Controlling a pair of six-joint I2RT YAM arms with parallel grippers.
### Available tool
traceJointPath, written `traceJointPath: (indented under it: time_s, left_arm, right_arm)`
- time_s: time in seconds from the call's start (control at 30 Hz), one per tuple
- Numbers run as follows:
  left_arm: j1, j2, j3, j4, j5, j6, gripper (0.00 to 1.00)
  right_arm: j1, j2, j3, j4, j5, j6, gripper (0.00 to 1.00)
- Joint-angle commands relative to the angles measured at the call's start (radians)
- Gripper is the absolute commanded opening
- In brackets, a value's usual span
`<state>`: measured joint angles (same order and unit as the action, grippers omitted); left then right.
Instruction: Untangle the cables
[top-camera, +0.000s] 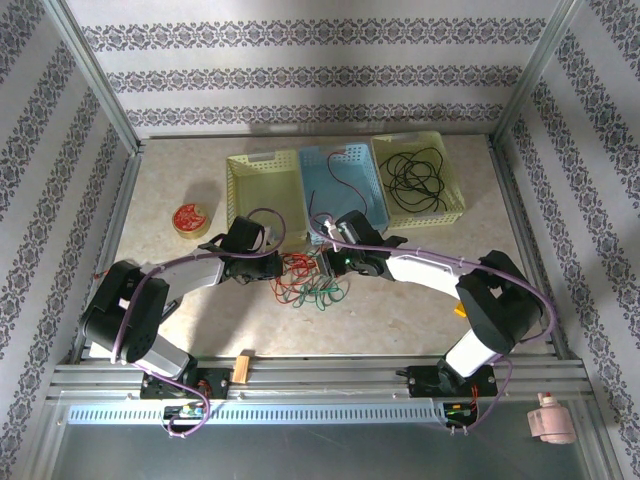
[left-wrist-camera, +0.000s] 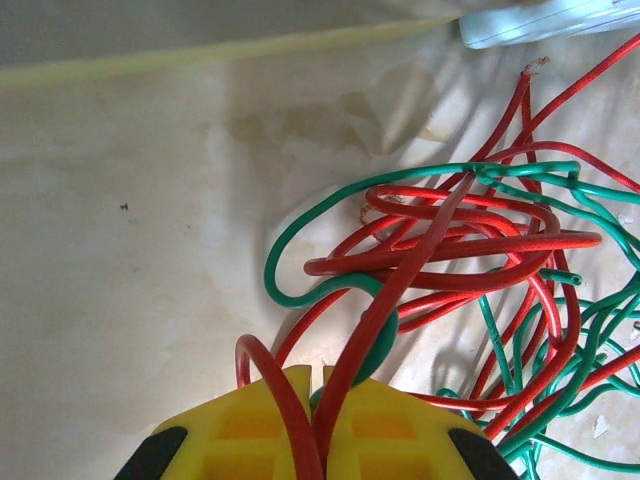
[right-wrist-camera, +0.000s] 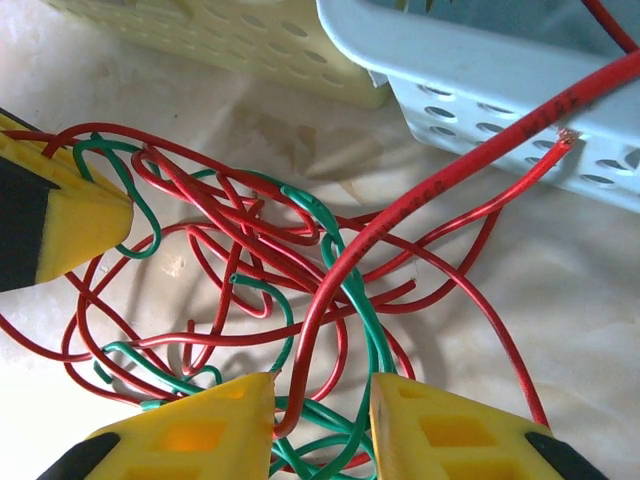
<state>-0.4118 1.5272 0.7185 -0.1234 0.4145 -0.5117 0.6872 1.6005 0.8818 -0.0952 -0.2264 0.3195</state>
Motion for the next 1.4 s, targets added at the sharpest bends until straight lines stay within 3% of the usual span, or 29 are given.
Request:
traceJointPath:
  time_s: [0.0,0.23,0.3,0.4,0.47,0.53,0.67,0.8,1.17,1.27,1.37]
  left_arm:
    - [-0.001,0.010,0.014,-0.027,0.003,0.020,0.00]
    - [-0.004,0.009,0.017,-0.031,0.000,0.024,0.00]
    - [-0.005,0.004,0.015,-0.032,-0.001,0.022,0.00]
    - [-0.007,-0.001,0.011,-0.032,-0.008,0.020,0.00]
    - [-0.005,-0.002,0.010,-0.034,-0.010,0.020,0.00]
    - [-0.006,0.000,0.012,-0.040,-0.013,0.020,0.06]
    - [-0.005,0.034,0.041,-0.090,-0.048,0.012,0.28]
    - [-0.006,0.069,0.059,-0.113,-0.064,0.006,0.37]
    - [-0.006,0.106,0.078,-0.123,-0.054,0.018,0.38]
    - [-0.006,0.106,0.078,-0.123,-0.051,0.020,0.38]
    - [-0.005,0.102,0.075,-0.117,-0.042,0.022,0.38]
  right_arm:
    - [0.004,0.017,0.035,0.031,-0.007,0.018,0.32]
    - [0.035,0.067,0.096,0.028,0.001,0.010,0.30]
    - [0.040,0.069,0.099,0.027,0.019,0.015,0.26]
    - [0.041,0.038,0.083,0.039,0.064,0.022,0.10]
    - [0.040,-0.005,0.065,0.051,0.098,0.018,0.07]
    - [0.039,-0.051,0.052,0.050,0.131,0.004,0.07]
    - [0.037,-0.155,0.027,0.046,0.165,-0.029,0.05]
    - [0.039,-0.258,0.020,0.020,0.225,-0.053,0.05]
    - [0.035,-0.590,-0.002,0.017,0.651,-0.102,0.00]
    - [0.030,-0.635,0.013,0.020,0.706,-0.134,0.00]
    - [-0.003,-0.638,0.051,0.026,0.685,-0.153,0.00]
